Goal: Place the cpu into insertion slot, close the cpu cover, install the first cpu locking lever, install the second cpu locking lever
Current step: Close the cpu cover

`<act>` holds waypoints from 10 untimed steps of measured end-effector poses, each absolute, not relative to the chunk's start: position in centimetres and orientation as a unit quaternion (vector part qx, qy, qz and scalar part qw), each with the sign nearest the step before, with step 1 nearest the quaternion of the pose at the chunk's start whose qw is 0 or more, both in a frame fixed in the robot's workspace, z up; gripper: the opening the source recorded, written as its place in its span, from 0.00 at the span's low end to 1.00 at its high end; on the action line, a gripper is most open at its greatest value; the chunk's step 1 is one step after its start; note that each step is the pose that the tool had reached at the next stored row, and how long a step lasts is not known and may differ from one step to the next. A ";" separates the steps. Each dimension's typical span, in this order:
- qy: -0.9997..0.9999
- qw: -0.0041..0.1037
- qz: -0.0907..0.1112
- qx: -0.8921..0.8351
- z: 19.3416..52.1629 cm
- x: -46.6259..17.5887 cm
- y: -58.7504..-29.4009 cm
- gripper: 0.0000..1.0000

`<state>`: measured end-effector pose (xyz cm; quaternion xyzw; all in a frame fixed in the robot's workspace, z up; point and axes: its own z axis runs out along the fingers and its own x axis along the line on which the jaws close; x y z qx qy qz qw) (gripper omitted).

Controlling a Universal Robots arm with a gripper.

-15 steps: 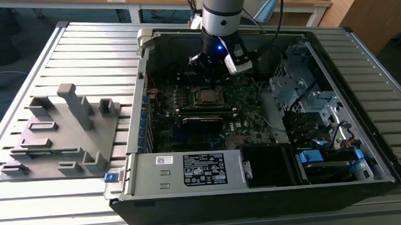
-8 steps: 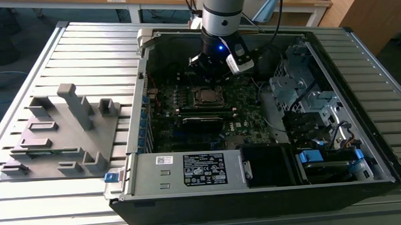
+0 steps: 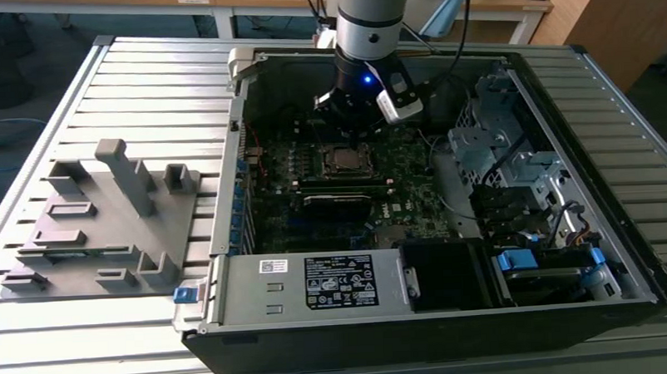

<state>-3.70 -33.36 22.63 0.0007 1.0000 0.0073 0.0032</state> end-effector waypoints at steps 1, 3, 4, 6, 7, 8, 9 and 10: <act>1.000 0.003 0.007 -0.001 22.6 -3.7 -33.4 0.10; 1.000 0.003 0.007 -0.001 22.6 -3.7 -33.4 0.10; 1.000 0.003 0.007 -0.001 22.6 -3.7 -33.4 0.10; 1.000 0.003 0.008 -0.001 22.5 -3.7 -33.4 0.10; 1.000 0.003 0.007 -0.001 22.5 -3.7 -33.4 0.10; 1.000 0.003 0.007 -0.001 22.5 -3.7 -33.4 0.10; 1.000 0.003 0.007 -0.001 22.5 -3.7 -33.4 0.10; 1.000 0.003 0.007 -0.001 22.5 -3.7 -33.4 0.10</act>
